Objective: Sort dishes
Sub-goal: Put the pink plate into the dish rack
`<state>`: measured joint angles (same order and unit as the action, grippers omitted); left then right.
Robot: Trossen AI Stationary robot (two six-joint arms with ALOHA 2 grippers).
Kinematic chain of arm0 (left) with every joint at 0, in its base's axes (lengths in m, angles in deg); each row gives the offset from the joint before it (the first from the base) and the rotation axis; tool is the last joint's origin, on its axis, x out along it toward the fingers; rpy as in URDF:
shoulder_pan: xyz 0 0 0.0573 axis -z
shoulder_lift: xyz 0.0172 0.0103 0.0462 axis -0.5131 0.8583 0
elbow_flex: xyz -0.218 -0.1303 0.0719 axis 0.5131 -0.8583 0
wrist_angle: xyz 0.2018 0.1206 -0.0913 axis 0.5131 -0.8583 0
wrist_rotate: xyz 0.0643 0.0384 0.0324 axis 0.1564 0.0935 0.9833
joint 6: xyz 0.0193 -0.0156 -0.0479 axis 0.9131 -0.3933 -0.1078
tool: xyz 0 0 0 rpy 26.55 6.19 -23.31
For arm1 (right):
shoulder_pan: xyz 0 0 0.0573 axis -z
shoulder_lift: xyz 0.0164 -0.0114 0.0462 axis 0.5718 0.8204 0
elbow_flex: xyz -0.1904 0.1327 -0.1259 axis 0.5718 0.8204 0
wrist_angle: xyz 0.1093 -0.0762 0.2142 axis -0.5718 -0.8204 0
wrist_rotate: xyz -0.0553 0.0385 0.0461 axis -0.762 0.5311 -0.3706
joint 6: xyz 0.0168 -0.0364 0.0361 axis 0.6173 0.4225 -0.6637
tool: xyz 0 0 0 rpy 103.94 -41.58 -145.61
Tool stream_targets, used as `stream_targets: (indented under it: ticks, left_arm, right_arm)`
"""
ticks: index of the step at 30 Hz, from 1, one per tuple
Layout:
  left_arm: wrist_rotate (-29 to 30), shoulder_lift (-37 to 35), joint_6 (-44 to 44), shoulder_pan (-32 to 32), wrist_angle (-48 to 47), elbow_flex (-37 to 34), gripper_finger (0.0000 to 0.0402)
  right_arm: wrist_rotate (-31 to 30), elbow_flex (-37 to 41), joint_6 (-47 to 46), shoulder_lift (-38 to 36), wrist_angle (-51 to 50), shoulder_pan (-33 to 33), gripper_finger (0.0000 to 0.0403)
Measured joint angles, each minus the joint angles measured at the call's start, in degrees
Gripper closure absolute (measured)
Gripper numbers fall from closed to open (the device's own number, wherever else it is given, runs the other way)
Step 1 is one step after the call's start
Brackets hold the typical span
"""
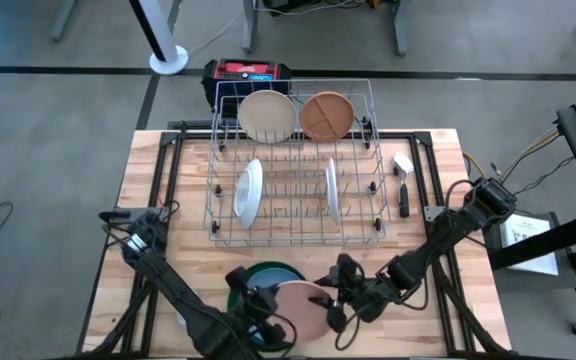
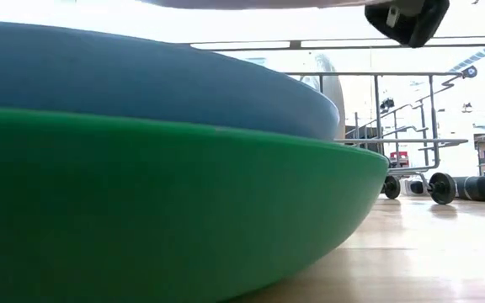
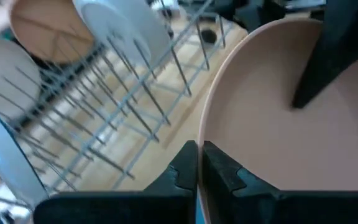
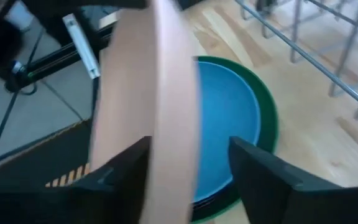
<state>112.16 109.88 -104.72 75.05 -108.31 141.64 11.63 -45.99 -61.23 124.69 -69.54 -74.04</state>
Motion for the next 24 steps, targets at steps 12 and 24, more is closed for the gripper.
stream_targets:
  ticks: [12, 24]
  left_arm:
    - [5.0, 4.2, -0.6, 0.8, -6.2, 11.4, 0.0326]
    - [6.5, 1.1, 4.4, 4.0, -6.2, 12.1, 0.0242]
  right_arm:
    - [-3.9, -0.6, 5.0, -0.4, 0.8, -2.8, 0.0370]
    - [-5.5, -0.7, 5.3, -6.2, -3.6, -4.5, 0.0370]
